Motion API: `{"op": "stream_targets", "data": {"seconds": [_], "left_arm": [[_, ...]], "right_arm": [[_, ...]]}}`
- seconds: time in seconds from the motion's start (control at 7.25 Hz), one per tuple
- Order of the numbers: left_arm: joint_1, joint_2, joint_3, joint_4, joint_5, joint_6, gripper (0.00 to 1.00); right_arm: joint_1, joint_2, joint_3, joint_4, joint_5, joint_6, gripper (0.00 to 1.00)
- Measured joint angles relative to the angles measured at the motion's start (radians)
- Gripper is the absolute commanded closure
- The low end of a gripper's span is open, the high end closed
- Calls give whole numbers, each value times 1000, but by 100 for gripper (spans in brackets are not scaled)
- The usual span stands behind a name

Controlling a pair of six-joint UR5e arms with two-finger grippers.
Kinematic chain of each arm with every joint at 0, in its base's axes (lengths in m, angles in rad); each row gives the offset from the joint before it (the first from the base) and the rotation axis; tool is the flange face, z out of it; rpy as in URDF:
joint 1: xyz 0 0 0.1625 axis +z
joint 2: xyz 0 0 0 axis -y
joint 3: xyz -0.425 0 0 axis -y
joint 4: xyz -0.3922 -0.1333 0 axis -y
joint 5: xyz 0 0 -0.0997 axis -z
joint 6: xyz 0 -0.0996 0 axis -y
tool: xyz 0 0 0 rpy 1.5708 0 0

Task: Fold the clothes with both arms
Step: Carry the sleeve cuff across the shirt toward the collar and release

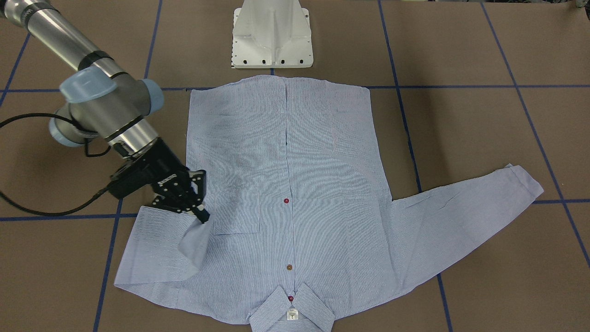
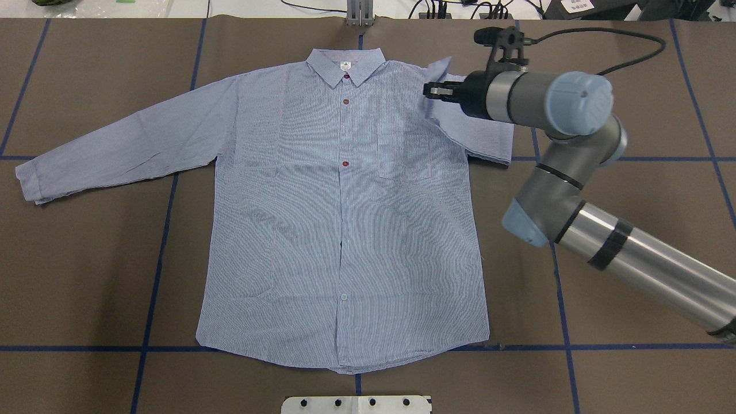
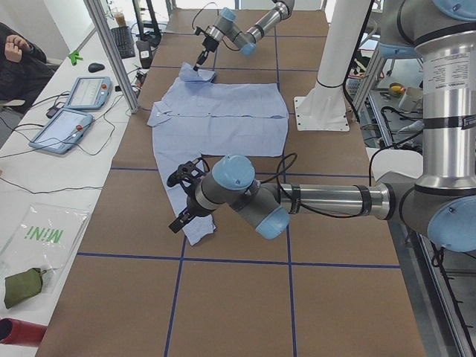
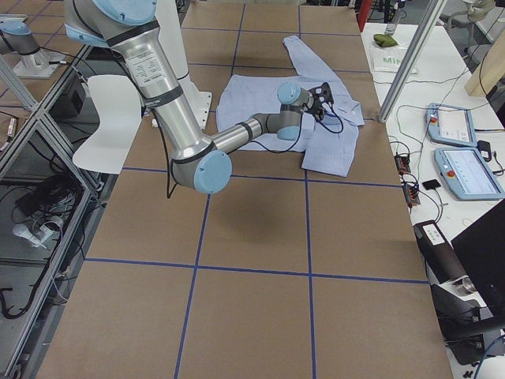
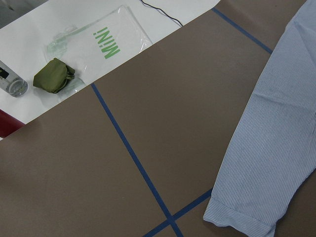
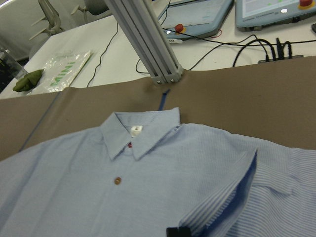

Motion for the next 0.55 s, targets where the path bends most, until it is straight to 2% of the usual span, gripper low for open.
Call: {"op": "stream_targets", "data": {"seconds": [0.28, 0.55], "left_arm": [[0, 0, 0, 0, 0, -2, 0], [0, 1, 0, 0, 0, -2, 0]], "right_arm": [[-105, 179, -18, -155, -169, 61, 100], [-182, 330, -137, -214, -291, 100, 100]]}}
